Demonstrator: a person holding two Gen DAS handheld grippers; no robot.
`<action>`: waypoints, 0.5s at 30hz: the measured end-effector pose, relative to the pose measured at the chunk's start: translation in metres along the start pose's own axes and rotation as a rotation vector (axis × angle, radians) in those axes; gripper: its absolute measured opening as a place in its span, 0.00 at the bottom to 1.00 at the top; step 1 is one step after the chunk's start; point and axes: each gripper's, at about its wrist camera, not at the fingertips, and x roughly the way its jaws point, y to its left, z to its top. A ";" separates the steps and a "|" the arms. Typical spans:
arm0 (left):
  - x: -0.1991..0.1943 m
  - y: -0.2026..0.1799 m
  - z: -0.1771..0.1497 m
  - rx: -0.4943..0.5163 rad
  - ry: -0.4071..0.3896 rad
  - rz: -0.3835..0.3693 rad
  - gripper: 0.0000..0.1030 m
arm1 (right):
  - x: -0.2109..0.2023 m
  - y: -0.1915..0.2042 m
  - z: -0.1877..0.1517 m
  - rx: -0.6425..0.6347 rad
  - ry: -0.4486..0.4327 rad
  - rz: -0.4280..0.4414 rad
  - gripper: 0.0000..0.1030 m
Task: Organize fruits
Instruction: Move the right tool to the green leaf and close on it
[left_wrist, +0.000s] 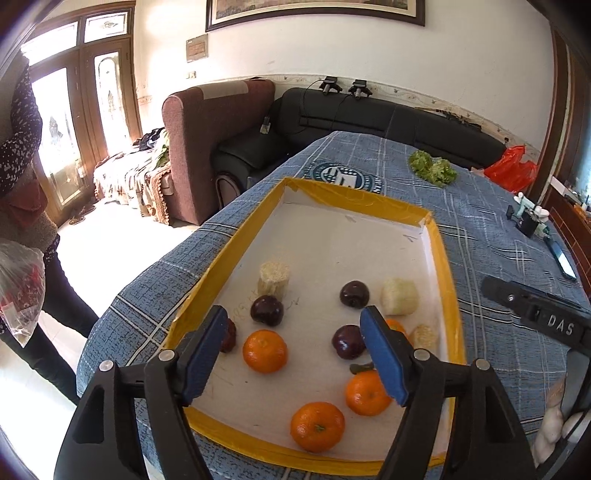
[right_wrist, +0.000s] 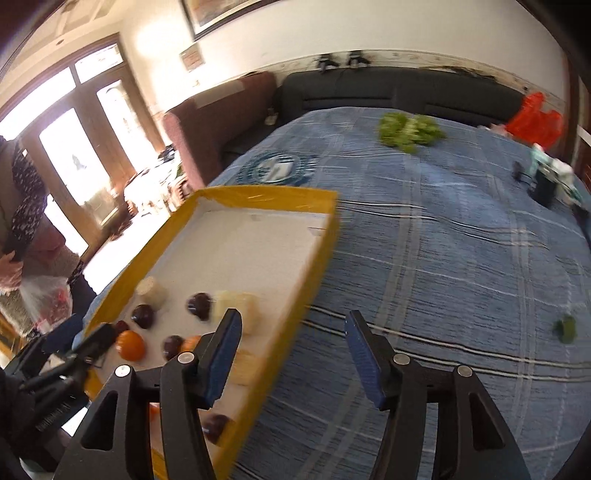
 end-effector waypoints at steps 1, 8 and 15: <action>-0.002 -0.004 -0.001 0.010 -0.004 -0.008 0.72 | -0.005 -0.017 0.000 0.028 -0.007 -0.020 0.62; -0.011 -0.018 -0.002 0.050 -0.022 -0.024 0.72 | -0.043 -0.155 -0.006 0.239 -0.044 -0.196 0.61; -0.009 -0.020 -0.002 0.049 -0.010 -0.028 0.72 | -0.043 -0.222 -0.003 0.251 -0.003 -0.320 0.61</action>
